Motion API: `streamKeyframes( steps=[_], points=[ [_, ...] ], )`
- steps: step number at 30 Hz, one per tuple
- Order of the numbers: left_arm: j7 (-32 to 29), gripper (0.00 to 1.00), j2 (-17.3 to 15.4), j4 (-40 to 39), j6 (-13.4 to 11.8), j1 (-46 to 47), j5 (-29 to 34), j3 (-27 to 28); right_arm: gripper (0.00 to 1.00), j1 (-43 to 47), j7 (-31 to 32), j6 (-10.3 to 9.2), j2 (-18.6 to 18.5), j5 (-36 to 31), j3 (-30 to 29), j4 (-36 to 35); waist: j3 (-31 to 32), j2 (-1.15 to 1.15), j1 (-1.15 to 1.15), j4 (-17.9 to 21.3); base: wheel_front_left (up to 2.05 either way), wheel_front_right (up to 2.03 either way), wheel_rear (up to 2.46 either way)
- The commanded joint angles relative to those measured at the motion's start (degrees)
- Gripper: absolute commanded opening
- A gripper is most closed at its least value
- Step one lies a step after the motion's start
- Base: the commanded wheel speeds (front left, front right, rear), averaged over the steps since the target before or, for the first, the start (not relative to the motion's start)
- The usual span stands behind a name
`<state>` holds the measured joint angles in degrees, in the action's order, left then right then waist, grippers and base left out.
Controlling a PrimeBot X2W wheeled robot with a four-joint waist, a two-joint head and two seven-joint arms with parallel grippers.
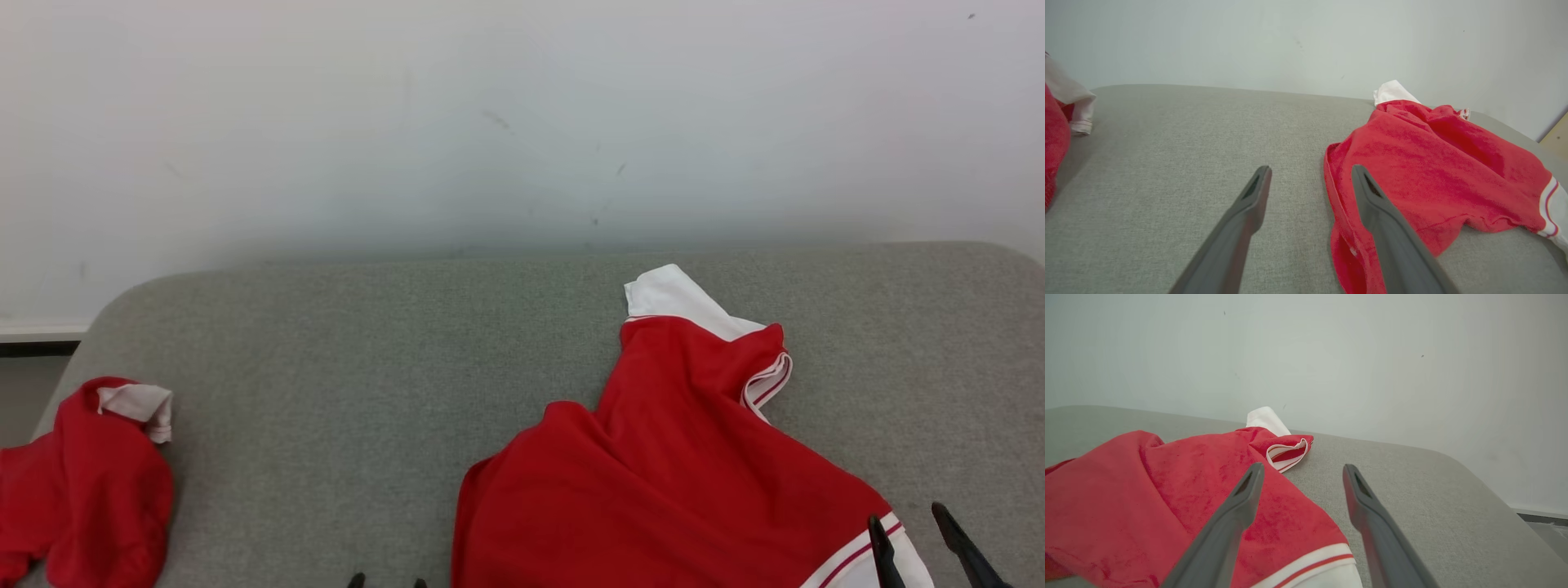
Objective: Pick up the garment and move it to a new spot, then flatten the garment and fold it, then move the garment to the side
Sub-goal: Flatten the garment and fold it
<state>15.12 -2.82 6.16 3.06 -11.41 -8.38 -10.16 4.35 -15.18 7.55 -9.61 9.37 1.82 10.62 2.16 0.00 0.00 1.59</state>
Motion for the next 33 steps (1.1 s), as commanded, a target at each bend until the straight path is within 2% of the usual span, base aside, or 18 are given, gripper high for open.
streamKeyframes(
  steps=[1, 8, 14, 20, 33],
  points=[
    [-0.4, 1.0, -0.2, 0.9, 0.2, 0.9, 0.2, -0.6, 1.0, 1.4, 0.2, -0.13, -1.0, -0.2, 0.0, 1.6, -0.2, 0.0, 0.0, 0.2, 0.0, 0.0, 0.0],
    [-7.1, 1.0, -0.2, 1.8, 1.7, 1.7, -1.8, -5.4, 1.0, 3.8, 7.4, -0.13, -5.2, 3.0, 0.7, 5.8, -1.6, 0.0, 0.0, 1.4, 0.0, 0.0, 0.0],
    [-11.5, 1.0, -0.8, 0.8, 2.7, 1.8, -3.3, -8.0, 1.0, 5.1, 10.1, -0.13, -6.5, 6.0, 1.3, 8.3, -3.4, 0.0, 0.0, 2.4, 0.0, 0.0, 0.0],
    [-13.4, 1.0, -1.7, -0.2, 2.9, 2.2, -4.1, -8.5, 1.0, 4.9, 10.0, -0.13, -7.0, 8.4, 1.2, 11.5, -4.7, 0.0, 0.0, 2.8, 0.0, 0.0, 0.0],
    [-14.6, 1.0, -2.4, -0.1, 2.6, 3.2, -4.9, -8.8, 1.0, 0.3, 7.7, -0.13, -7.6, 14.2, 6.7, 18.4, -6.1, 0.0, 0.0, 2.3, 0.0, 0.0, 0.0]
  ],
)
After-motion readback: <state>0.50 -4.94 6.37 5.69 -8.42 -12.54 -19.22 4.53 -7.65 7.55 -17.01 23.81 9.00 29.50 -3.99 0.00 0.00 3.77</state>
